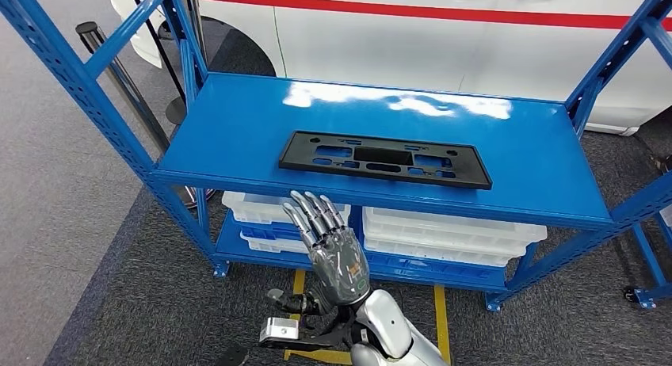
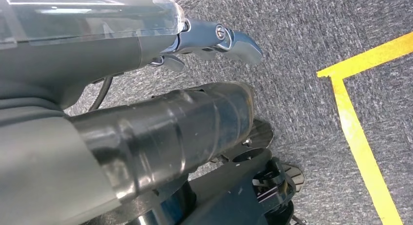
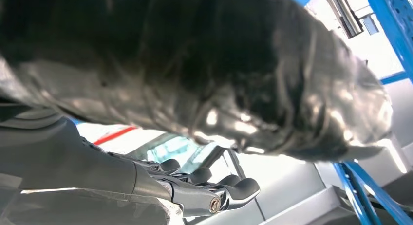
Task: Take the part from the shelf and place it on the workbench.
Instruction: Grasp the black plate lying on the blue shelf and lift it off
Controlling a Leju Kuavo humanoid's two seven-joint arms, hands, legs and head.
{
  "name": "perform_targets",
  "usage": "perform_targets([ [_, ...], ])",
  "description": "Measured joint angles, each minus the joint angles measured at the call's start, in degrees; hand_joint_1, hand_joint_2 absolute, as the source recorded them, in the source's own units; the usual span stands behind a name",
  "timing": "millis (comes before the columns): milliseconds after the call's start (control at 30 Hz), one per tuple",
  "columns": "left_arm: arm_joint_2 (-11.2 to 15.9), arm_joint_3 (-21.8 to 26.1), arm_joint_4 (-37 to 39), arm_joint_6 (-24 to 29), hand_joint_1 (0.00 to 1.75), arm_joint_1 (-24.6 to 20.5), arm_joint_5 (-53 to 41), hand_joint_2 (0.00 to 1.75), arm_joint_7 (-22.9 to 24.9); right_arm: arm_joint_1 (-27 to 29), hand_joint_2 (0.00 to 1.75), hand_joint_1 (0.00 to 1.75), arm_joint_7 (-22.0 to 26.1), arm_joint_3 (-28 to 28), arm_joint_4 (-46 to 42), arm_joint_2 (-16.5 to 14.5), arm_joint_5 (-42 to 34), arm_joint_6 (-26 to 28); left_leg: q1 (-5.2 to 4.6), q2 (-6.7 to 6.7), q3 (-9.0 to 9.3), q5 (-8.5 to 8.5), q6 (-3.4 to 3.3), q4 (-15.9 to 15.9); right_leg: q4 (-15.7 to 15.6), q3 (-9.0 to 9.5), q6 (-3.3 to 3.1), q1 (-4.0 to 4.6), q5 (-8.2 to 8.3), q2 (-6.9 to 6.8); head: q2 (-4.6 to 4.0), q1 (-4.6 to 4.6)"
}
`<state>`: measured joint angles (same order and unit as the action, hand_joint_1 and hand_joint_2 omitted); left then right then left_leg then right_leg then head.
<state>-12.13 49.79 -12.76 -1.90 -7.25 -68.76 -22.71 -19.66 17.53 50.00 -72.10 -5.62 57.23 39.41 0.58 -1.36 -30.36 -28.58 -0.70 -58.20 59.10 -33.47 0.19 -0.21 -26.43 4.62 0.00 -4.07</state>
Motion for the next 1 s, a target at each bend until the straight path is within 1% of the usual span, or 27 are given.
perform_targets([
  [233, 0.0, 0.0, 0.03, 0.29, 0.0, 0.04, 0.07, 0.0, 0.0, 1.03, 0.0, 0.0, 0.34, -0.82, -0.25, 0.37, -0.21, 0.0, 0.0, 0.0, 0.01, 0.0, 0.0, 0.0, 0.0, 0.0, 0.0, 0.0, 0.0, 0.0, 0.0, 0.0],
  [700, 0.0, 0.0, 0.11, 0.32, 0.0, 0.04, 0.07, 0.0, 0.0, 1.25, 0.0, 0.0, 0.35, -0.98, -0.25, 0.44, -0.23, 0.0, 0.0, 0.0, 0.01, 0.0, 0.0, 0.0, 0.0, 0.0, 0.0, 0.0, 0.0, 0.0, 0.0, 0.0],
  [833, 0.0, 0.01, 0.16, 0.32, 0.0, 0.06, 0.1, 0.0, 0.0, 1.37, 1.75, 0.0, 0.48, -1.19, -0.36, 0.5, -0.75, 0.0, 0.0, 0.0, 0.0, 0.0, 0.0, 0.0, 0.0, 0.0, 0.0, 0.0, 0.0, 0.0, 0.0, 0.0],
  [900, 0.0, 0.02, 0.17, 0.31, 0.0, 0.14, 0.11, 0.0, -0.02, 1.56, 1.75, 0.0, 0.6, -1.64, -0.69, 0.75, -0.89, 0.0, -0.07, 0.0, -0.01, 0.0, 0.0, -0.05, -0.02, 0.01, 0.02, -0.12, 0.02, 0.0, 0.0, 0.0],
  [1000, 0.02, 0.02, 0.17, 0.16, 0.0, 0.24, 0.03, 0.0, -0.08, 1.79, 1.75, 0.0, 0.68, -2.28, -1.2, 1.0, 1.24, 0.0, -0.2, -0.03, -0.04, 0.0, -0.01, -0.14, -0.04, 0.01, 0.07, -0.31, 0.06, 0.0, 0.0, 0.0],
])
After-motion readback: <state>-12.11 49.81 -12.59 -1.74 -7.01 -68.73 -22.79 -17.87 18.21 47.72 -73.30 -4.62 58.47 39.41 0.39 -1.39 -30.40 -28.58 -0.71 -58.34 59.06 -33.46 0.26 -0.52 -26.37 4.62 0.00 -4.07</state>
